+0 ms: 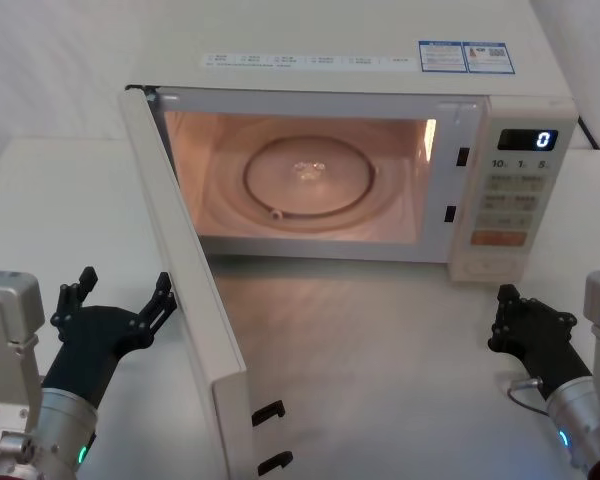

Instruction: Press the button to open the microwave door with one hand; close the microwave door with the other hand.

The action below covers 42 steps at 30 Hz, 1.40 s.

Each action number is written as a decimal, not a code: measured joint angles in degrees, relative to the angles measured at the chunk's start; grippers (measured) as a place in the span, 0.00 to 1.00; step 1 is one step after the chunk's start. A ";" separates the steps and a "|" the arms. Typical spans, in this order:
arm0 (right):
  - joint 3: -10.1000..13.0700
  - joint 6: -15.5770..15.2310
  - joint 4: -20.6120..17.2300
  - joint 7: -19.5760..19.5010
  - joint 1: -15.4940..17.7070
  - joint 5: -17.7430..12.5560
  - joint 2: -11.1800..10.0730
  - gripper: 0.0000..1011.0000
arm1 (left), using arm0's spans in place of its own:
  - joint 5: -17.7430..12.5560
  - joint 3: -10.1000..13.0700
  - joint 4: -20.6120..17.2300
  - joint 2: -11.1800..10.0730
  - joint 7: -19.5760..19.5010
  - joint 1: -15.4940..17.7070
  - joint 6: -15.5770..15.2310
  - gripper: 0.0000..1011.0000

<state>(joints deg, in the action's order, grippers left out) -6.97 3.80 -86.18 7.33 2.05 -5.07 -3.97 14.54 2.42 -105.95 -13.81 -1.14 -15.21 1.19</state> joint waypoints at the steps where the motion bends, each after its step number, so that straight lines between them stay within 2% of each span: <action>1: 0.02 0.17 -0.47 0.55 0.54 -0.40 -0.30 0.00 | 0.00 0.00 0.00 0.00 0.00 0.00 0.00 0.99; 9: 0.17 1.28 -1.19 2.44 1.66 -2.24 -1.64 0.00 | 0.00 0.00 0.00 0.00 0.00 0.00 0.00 0.99; 16: 0.39 3.89 -0.87 4.16 1.91 -3.86 -2.84 0.15 | 0.00 0.00 0.00 0.00 0.00 0.00 0.00 0.99; 19: 0.41 5.19 -0.72 4.86 1.96 -4.49 -3.55 0.28 | 0.00 0.00 0.00 0.00 0.00 0.00 0.00 0.99; 21: 0.41 5.64 -0.68 5.11 1.98 -4.67 -3.82 0.32 | 0.00 -0.01 0.00 0.00 0.00 0.00 0.00 0.99; 24: 0.42 5.69 -0.64 5.15 1.99 -4.70 -3.87 0.39 | 0.00 -0.01 0.00 0.00 0.00 0.00 0.00 0.99; 25: 0.42 5.69 -0.64 5.15 1.98 -4.70 -3.85 0.46 | 0.00 -0.01 0.00 0.01 0.00 0.00 0.00 0.99; 28: 0.43 5.67 -0.62 5.15 1.98 -4.70 -3.82 0.56 | 0.00 -0.01 0.00 0.00 0.00 0.00 0.00 0.99; 30: 0.44 5.65 -0.61 5.15 1.98 -4.70 -3.79 0.59 | 0.00 0.00 0.00 0.00 0.00 0.00 0.00 0.99; 39: 0.44 5.59 -0.55 5.11 1.94 -4.69 -3.75 0.89 | 0.00 0.00 0.00 0.00 0.00 0.00 0.00 0.99; 42: 0.43 5.58 -0.55 5.10 1.94 -4.69 -3.74 0.96 | 0.00 0.00 0.00 0.00 0.00 0.00 0.00 0.99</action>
<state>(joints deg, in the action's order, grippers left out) -6.53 9.38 -86.73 12.44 3.98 -9.76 -7.71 14.54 2.41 -105.95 -13.80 -1.14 -15.21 1.19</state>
